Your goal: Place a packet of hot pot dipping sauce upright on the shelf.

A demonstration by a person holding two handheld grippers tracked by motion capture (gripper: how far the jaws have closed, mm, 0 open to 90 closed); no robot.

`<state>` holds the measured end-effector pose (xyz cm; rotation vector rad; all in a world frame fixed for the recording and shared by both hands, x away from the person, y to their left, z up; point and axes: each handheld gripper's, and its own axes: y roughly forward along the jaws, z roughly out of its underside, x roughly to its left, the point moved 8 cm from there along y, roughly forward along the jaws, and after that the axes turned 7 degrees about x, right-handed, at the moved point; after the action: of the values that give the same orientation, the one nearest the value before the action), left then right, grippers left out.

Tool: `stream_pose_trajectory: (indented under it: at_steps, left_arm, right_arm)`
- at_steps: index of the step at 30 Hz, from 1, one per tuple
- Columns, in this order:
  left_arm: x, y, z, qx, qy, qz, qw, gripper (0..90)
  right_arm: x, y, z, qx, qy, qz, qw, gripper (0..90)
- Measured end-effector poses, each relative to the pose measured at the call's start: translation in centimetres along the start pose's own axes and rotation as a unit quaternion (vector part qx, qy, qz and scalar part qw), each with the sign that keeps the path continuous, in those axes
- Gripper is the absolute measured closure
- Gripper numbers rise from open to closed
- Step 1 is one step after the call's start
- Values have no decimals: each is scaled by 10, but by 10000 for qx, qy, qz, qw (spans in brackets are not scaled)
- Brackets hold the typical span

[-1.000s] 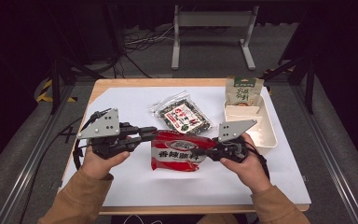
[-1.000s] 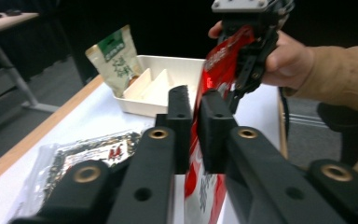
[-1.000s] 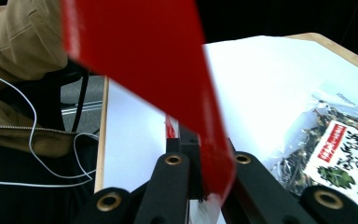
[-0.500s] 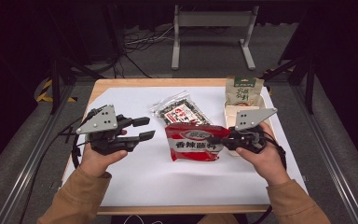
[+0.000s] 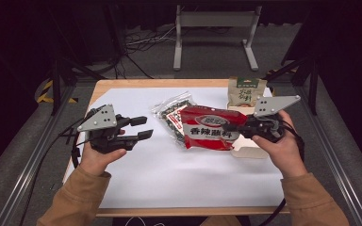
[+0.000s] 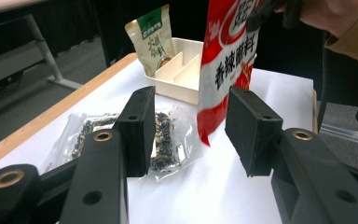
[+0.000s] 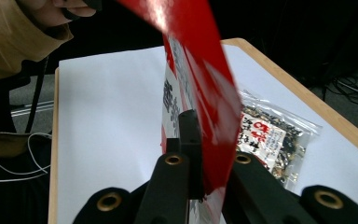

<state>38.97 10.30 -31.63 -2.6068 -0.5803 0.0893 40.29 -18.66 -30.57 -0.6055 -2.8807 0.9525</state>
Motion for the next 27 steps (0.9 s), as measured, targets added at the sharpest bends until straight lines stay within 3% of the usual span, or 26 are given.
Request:
stream_pose_trajectory:
  at_steps: [27]
  left_arm:
    - [23,8,22,249,-299,-183,9991,478]
  right_arm:
    - [-61,-32,3,77,70,721,9973,890]
